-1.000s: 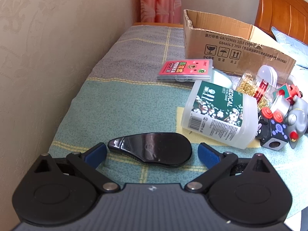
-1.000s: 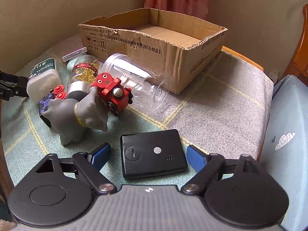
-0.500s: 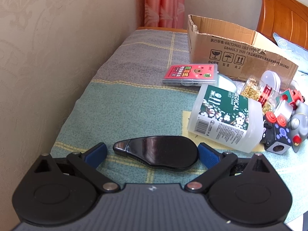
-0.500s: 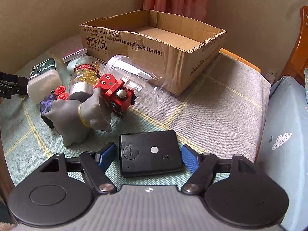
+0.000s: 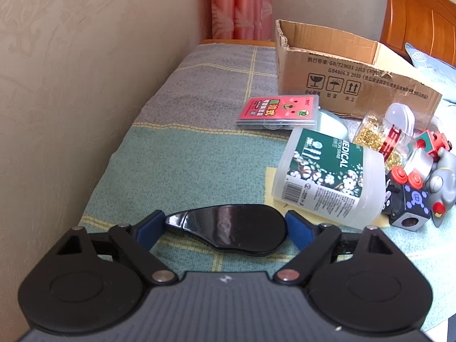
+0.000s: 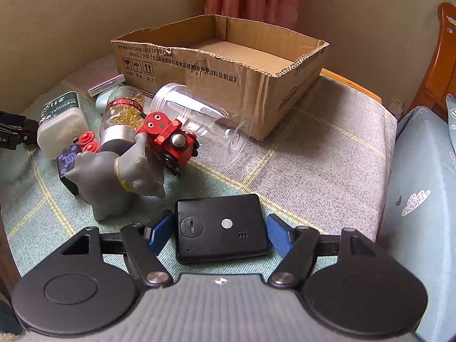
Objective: Organize rigid objects
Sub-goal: 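Carry the glasses case and power bank into the cardboard box and release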
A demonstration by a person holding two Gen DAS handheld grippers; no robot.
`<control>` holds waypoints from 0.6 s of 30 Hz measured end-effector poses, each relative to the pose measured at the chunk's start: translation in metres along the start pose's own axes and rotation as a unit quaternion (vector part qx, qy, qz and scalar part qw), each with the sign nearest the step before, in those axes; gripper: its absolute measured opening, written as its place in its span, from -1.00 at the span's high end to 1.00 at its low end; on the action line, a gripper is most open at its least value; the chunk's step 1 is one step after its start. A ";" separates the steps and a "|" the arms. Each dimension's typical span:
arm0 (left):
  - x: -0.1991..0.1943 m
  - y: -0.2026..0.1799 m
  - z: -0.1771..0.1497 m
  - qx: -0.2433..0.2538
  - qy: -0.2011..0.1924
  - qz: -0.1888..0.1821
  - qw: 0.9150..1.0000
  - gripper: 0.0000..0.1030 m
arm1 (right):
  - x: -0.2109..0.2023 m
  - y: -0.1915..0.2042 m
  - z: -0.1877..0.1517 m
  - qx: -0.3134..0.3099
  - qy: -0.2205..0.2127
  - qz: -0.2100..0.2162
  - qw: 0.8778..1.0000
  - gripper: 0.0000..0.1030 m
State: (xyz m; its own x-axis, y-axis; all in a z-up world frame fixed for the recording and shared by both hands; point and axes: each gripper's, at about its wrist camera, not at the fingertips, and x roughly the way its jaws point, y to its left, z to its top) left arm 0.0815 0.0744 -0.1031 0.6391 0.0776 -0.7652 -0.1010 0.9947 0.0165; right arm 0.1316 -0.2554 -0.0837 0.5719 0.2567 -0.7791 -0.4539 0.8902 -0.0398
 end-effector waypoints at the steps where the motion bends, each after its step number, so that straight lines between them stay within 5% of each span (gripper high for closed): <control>1: 0.000 0.001 0.001 -0.001 0.002 -0.001 1.000 -0.74 | 0.000 0.001 0.000 0.003 0.001 -0.002 1.000 -0.46; 18: -0.021 0.000 0.025 0.043 -0.005 -0.048 0.998 -0.73 | -0.031 0.006 0.007 0.062 0.012 -0.076 0.995 -0.46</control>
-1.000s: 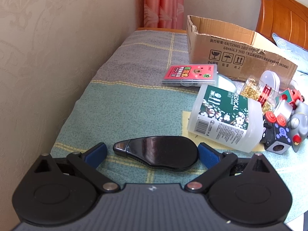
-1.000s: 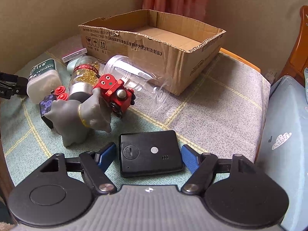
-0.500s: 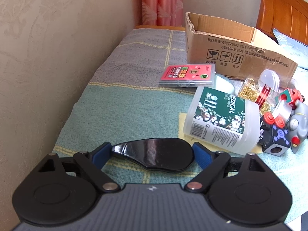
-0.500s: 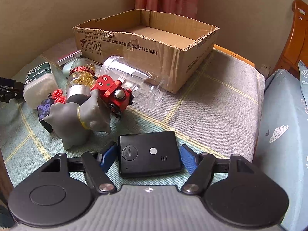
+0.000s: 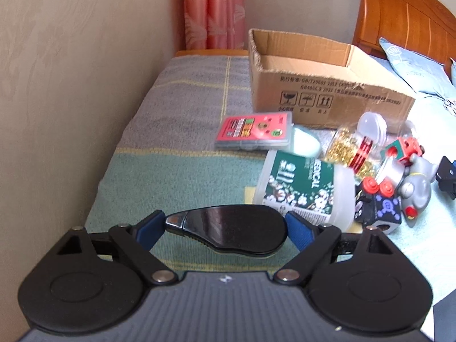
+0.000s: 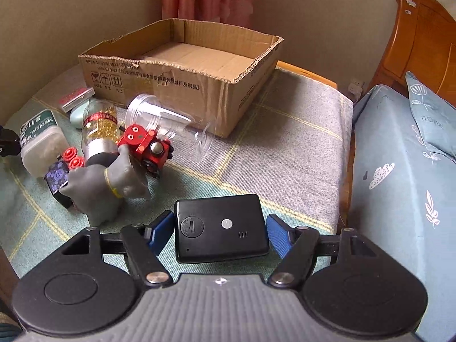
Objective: Organize rigid objects
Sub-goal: 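Carry the glasses case and power bank into the cardboard box and release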
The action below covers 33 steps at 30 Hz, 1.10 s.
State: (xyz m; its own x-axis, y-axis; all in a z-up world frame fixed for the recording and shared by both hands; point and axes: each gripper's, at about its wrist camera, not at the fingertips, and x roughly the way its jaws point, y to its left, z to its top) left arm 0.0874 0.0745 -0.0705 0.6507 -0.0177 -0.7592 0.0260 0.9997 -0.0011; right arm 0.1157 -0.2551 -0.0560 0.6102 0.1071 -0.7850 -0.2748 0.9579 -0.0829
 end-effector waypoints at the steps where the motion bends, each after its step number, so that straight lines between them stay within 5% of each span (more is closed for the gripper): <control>1: -0.004 -0.001 0.005 0.004 -0.007 -0.002 1.000 -0.73 | -0.004 -0.001 0.002 0.002 -0.005 0.000 1.000 -0.46; 18: -0.007 -0.042 0.150 0.071 -0.103 -0.047 0.991 -0.74 | -0.036 0.015 0.098 -0.009 -0.099 0.018 0.995 -0.46; 26: 0.054 -0.072 0.212 0.110 -0.054 -0.060 0.991 -0.74 | -0.027 0.017 0.127 -0.001 -0.103 0.022 0.994 -0.46; 33: 0.105 -0.087 0.230 0.118 -0.010 -0.053 0.992 -0.74 | -0.012 0.014 0.140 0.006 -0.088 0.017 0.996 -0.46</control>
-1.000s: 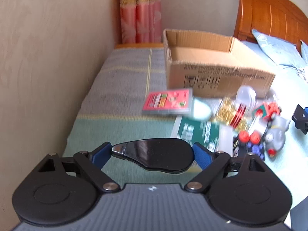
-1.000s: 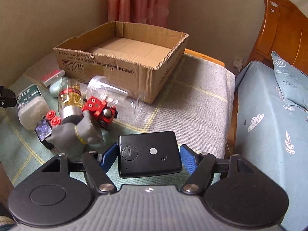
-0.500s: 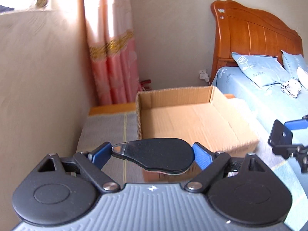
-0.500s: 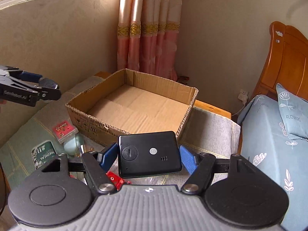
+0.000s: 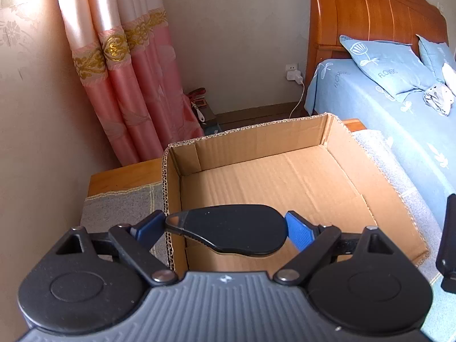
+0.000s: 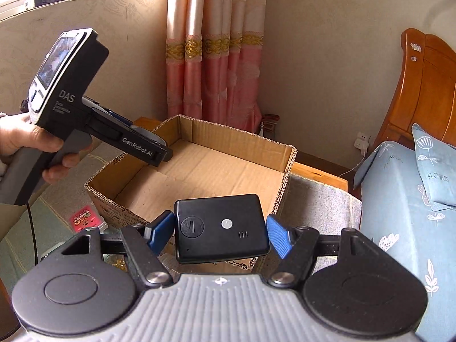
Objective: Organize rigid objects
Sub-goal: 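Carry the glasses case and power bank into the cardboard box and release, then move both tools back toward the remaining objects on the bed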
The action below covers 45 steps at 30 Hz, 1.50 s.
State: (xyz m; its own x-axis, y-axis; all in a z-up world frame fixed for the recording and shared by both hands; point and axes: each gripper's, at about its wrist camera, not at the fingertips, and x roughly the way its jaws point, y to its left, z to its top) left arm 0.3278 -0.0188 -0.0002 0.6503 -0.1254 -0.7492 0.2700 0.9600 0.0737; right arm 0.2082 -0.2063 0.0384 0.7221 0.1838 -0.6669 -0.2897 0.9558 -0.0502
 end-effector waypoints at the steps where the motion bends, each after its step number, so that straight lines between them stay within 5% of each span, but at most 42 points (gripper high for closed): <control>1: 0.004 0.001 0.001 -0.004 0.002 -0.002 1.000 -0.74 | 0.002 -0.001 0.001 0.001 0.002 -0.001 1.000 -0.46; 8: 0.004 0.012 0.010 -0.040 -0.019 -0.010 0.999 -0.78 | 0.018 -0.005 0.007 0.004 0.015 -0.012 1.000 -0.46; 14: -0.023 0.017 -0.006 -0.022 -0.032 0.003 0.999 -0.84 | 0.032 -0.004 0.014 0.006 0.023 -0.014 1.000 -0.46; 24: -0.088 0.015 -0.062 0.009 -0.077 0.047 0.996 -0.98 | 0.066 0.000 0.039 0.012 0.044 -0.028 0.999 -0.46; 33: -0.110 0.026 -0.116 -0.038 -0.067 0.047 0.996 -0.98 | 0.107 -0.007 0.069 0.045 0.048 -0.057 0.996 -0.47; 36: -0.114 0.031 -0.127 -0.051 -0.063 0.042 0.996 -0.98 | 0.110 -0.012 0.075 0.070 0.036 -0.074 0.994 -0.96; 45: -0.119 0.030 -0.146 -0.043 -0.052 0.037 0.997 -0.98 | 0.072 0.000 0.055 0.073 0.022 -0.058 0.995 -1.00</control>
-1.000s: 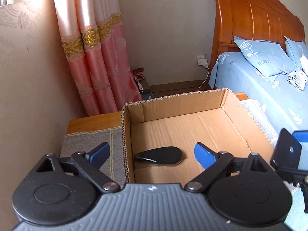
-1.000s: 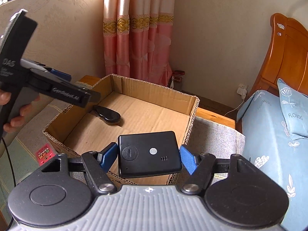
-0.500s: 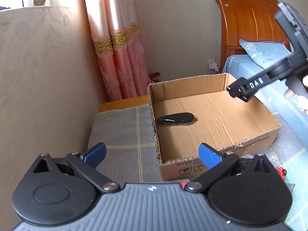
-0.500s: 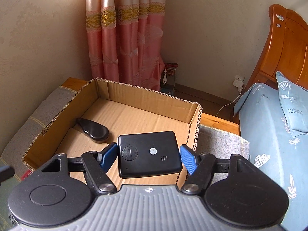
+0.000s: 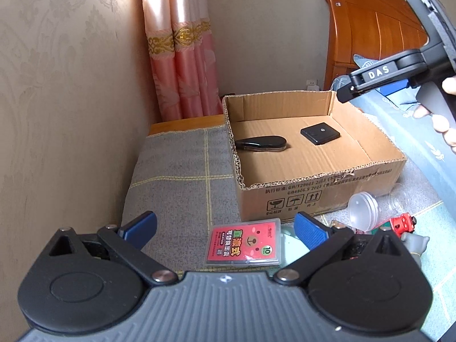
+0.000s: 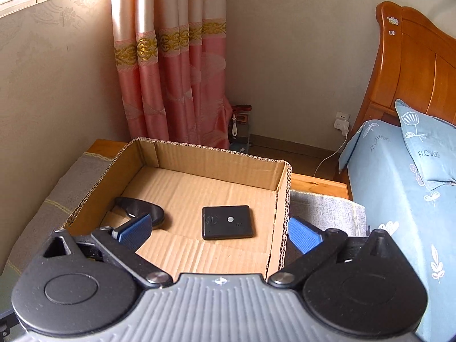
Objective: Organize rigid objects
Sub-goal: 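Move both tools back toward the remaining objects on the bed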
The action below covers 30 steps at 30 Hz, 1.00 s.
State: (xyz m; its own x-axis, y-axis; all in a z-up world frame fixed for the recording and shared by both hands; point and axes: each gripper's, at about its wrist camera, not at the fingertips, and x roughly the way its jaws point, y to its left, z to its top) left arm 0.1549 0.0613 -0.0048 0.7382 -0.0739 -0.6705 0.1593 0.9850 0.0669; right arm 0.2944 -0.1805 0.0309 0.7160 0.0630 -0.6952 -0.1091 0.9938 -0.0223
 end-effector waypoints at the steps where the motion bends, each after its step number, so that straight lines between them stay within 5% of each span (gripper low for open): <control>1: 0.000 -0.001 -0.001 0.000 0.002 -0.002 1.000 -0.98 | -0.005 0.001 -0.004 -0.002 -0.002 -0.001 1.000 -1.00; 30: -0.015 -0.038 -0.049 0.040 0.017 -0.027 0.999 -0.98 | -0.062 0.012 -0.175 0.040 0.040 0.008 0.998 -1.00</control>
State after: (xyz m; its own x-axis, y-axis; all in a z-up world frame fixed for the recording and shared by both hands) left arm 0.1058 0.0328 -0.0339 0.7044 -0.1194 -0.6997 0.2512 0.9639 0.0885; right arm 0.1283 -0.1889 -0.0523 0.6565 0.0737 -0.7507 -0.0614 0.9971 0.0442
